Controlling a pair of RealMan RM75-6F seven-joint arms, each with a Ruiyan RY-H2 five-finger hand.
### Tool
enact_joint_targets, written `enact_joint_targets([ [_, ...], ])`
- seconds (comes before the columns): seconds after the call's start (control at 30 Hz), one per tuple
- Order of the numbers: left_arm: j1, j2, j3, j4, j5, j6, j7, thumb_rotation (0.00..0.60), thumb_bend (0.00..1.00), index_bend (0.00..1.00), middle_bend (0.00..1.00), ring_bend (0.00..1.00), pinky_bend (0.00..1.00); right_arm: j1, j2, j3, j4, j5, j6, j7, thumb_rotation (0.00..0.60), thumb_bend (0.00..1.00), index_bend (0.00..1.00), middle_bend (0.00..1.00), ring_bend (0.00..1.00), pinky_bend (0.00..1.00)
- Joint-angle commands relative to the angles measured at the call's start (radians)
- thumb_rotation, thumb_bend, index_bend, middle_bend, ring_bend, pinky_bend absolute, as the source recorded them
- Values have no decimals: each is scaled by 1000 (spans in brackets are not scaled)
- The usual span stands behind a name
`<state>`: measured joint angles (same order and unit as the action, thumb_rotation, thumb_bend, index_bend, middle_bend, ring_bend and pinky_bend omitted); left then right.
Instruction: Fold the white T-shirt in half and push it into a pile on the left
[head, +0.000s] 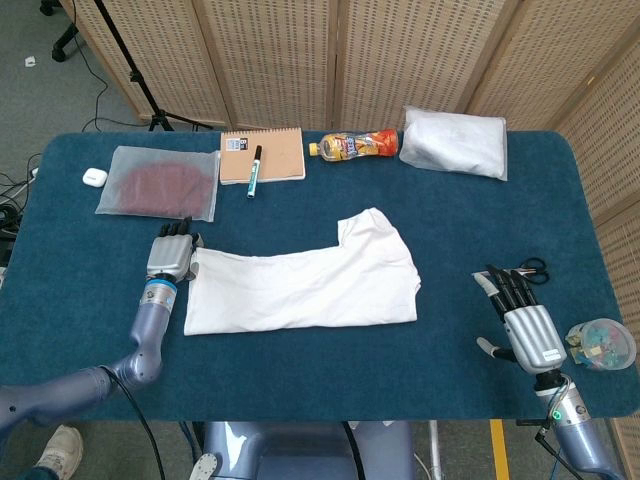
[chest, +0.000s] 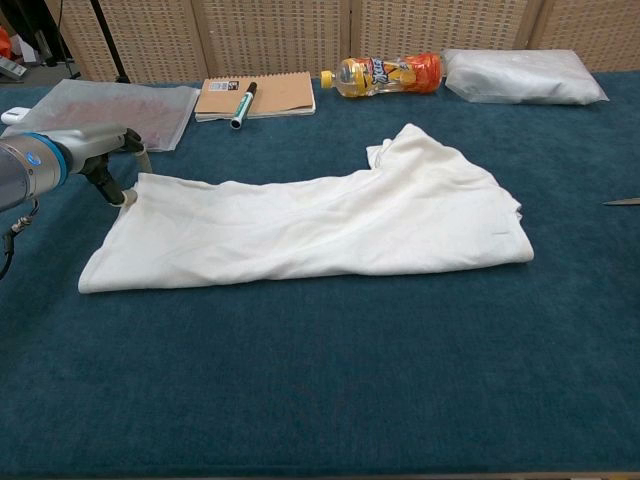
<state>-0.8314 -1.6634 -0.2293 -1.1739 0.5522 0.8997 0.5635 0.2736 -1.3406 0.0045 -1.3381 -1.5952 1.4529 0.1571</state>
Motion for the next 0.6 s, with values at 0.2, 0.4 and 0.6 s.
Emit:
enact_joint_targets([
  [0.2,7,-25,-13,11,-19,35,1,600,442,522,0,0,0,-3,4,5,-4,-4,-4,8,600,0,0,0,0,0],
  [0.4,11,-50,-16,26,-15,56,10,600,459,584,0,0,0,-5,5,9,-5,-7,-6,10,600,0,0,0,0,0],
  [0.6,13,-71,-21,53,4,65,9,600,498,622,0,0,0,-6,7,13,-5,-8,-8,16,600,0,0,0,0,0],
])
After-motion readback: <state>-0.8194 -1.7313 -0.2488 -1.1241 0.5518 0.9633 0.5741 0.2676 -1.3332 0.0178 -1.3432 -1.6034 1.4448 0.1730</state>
